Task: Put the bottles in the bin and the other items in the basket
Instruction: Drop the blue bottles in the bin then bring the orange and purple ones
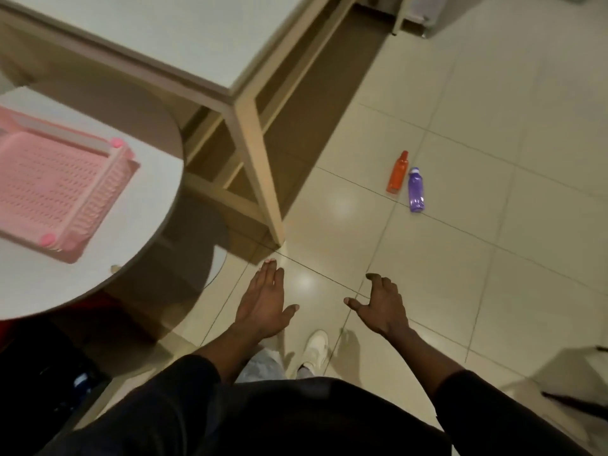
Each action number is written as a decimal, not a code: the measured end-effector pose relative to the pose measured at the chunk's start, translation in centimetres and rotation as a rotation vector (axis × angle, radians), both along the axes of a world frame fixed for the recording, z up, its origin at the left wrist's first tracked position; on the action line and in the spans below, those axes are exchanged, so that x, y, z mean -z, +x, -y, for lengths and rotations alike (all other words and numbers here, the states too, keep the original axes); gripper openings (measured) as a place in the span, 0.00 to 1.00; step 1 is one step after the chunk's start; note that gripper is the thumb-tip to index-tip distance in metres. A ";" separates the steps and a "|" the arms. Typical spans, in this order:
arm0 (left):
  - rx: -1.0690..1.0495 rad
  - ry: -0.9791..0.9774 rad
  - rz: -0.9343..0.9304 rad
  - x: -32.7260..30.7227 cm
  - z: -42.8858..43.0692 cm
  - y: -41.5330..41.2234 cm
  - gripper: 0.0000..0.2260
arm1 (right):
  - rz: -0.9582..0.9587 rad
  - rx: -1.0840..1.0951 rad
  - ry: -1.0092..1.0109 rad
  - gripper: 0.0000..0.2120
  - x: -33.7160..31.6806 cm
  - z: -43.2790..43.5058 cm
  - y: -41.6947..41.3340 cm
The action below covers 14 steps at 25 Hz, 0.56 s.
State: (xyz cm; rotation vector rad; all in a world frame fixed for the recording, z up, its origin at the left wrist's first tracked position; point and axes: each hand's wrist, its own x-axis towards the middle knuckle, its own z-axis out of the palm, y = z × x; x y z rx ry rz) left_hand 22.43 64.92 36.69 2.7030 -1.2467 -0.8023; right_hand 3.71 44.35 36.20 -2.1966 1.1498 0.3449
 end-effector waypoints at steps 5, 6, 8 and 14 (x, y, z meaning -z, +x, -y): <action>0.071 0.006 0.043 -0.3 6.8 1.9 0.41 | 0.023 0.191 0.012 0.42 0.2 4.9 -1.9; 0.083 0.014 0.050 -0.1 8.3 2.5 0.41 | 0.020 0.211 0.015 0.42 0.3 6.1 -1.8; 0.103 0.025 0.065 0.7 11.3 3.7 0.41 | 0.011 0.226 0.006 0.42 0.6 8.8 -1.2; 0.131 0.051 0.019 3.0 22.7 7.5 0.41 | -0.074 0.206 -0.011 0.42 1.0 20.0 1.7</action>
